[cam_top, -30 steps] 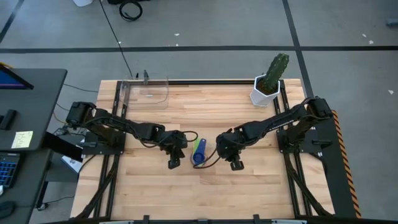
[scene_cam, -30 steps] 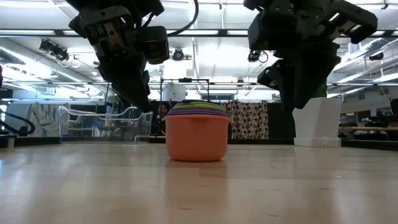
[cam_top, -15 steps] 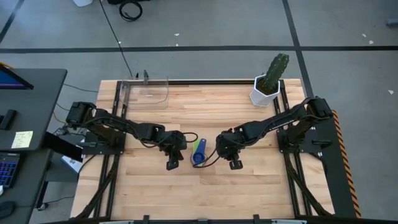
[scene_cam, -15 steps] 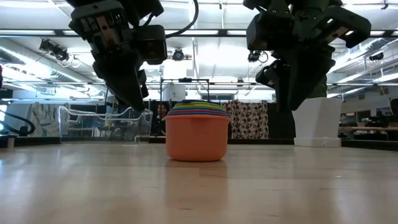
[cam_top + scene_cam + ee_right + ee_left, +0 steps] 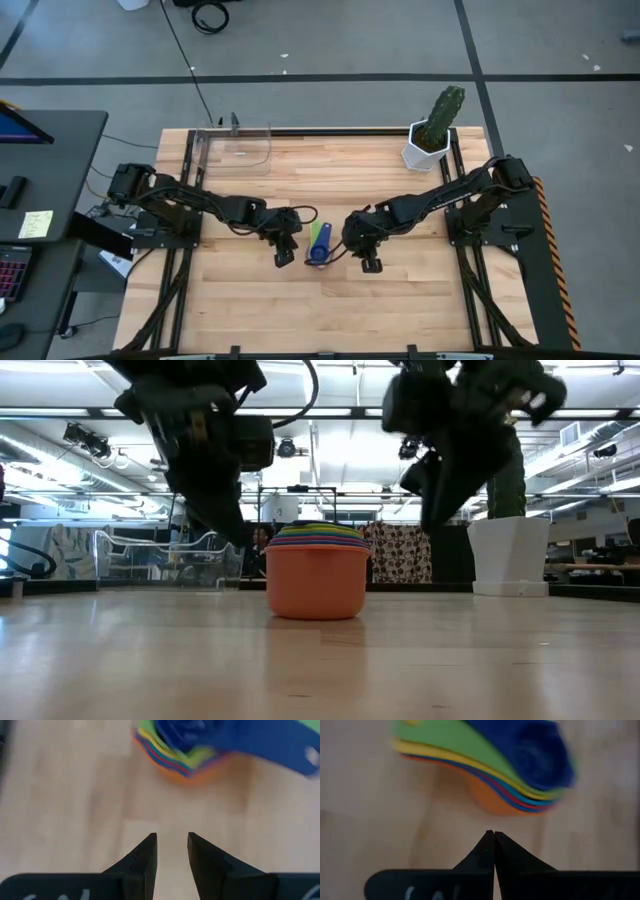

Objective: Nest measuring cups in basket
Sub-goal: Put the stacked nesting measuring cups into the transparent bin

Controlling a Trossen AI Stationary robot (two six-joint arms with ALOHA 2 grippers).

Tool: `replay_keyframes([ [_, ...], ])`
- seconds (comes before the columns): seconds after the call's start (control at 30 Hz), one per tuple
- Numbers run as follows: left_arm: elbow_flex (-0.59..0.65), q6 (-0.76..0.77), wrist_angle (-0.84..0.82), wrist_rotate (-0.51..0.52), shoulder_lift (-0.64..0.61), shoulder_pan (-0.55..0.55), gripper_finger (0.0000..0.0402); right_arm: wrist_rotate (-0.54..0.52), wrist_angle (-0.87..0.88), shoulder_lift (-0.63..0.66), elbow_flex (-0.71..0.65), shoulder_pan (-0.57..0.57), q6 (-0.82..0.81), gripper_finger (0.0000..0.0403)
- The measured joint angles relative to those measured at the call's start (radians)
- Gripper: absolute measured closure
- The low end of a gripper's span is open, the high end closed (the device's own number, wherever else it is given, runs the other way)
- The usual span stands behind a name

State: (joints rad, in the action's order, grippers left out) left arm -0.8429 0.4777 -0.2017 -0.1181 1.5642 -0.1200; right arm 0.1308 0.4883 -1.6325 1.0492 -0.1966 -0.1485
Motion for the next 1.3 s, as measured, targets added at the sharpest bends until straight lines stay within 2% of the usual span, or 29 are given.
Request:
replay_keyframes([
  [0.1,0.0,-0.009,0.017,0.108,0.002,0.011,0.0395,0.039,-0.053,0.0,0.0,0.0,-0.01,0.0289],
  [0.17,-0.001,-0.019,0.033,0.143,0.008,0.026,0.0395,0.029,-0.085,-0.002,0.0,0.0,-0.025,0.0289],
  [0.3,-0.001,-0.043,0.043,0.121,0.018,0.048,0.0395,-0.089,-0.113,-0.029,0.0,0.008,-0.093,0.0291],
  [0.5,0.001,-0.052,0.071,0.046,0.061,0.057,0.0395,-0.062,-0.148,-0.097,0.0,0.05,-0.138,0.0296],
  [0.63,0.001,-0.07,0.098,0.035,0.089,0.054,0.0395,-0.067,-0.2,-0.112,0.0,0.067,-0.117,0.03],
  [0.8,0.0,-0.064,0.236,-0.074,0.149,0.046,0.0395,-0.054,-0.303,-0.132,0.002,0.09,-0.072,0.0306],
  [1.07,-0.001,0.0,0.321,-0.078,0.209,0.011,0.0395,-0.024,-0.331,-0.135,0.0,0.134,-0.033,0.0309],
  [1.3,-0.001,0.048,0.381,-0.024,0.223,-0.003,0.0395,0.03,-0.356,-0.135,0.0,0.16,0.006,0.0309],
])
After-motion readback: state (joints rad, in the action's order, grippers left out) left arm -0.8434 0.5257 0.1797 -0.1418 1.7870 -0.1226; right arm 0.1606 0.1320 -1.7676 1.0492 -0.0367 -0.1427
